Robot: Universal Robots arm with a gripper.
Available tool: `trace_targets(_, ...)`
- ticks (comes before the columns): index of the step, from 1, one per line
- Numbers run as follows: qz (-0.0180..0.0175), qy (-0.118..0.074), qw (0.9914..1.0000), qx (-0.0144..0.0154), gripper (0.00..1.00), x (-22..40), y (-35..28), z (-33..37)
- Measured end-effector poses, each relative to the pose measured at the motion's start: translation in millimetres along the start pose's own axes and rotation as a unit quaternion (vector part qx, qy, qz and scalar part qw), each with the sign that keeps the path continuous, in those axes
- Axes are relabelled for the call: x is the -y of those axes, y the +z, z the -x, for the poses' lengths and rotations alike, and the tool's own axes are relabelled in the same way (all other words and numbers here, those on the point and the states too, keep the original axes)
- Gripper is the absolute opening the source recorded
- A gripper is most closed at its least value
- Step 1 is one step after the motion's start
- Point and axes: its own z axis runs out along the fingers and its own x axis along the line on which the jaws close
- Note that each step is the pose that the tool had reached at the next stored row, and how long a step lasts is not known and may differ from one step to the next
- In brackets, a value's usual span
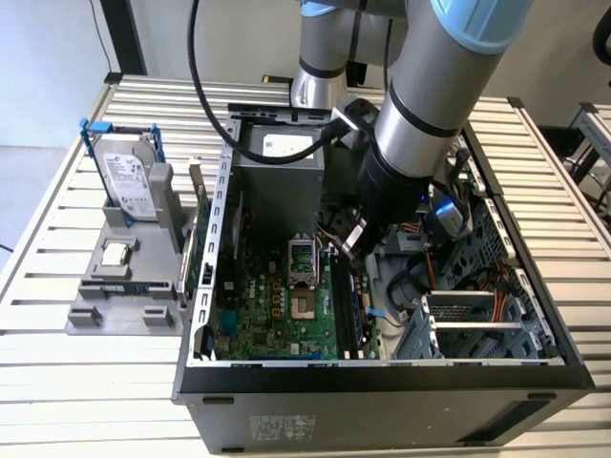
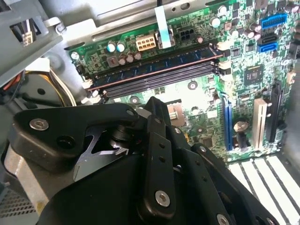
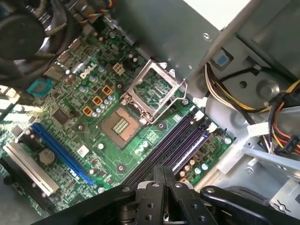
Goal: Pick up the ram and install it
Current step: 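Press down the ram until it locks into place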
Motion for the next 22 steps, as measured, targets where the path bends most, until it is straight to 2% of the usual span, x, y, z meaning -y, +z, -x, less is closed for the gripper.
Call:
trace_targets(6,-0.0017,-0.029,0.99958,-0.0034,0.00,0.0,0.0,0.0)
trace_targets(13,-0.0034,-0.058,0.99827,-0.0069,0.00,0.0,0.0,0.0)
trace_targets(15,-0.0041,-0.070,0.99750,-0.0083,0.00,0.0,0.1,0.0)
trace_targets(18,-0.0052,-0.090,0.99587,-0.0107,0.00,0.0,0.0,0.0)
trace_targets(22,-0.0067,-0.116,0.99311,-0.0138,0.00,0.0,0.0,0.0)
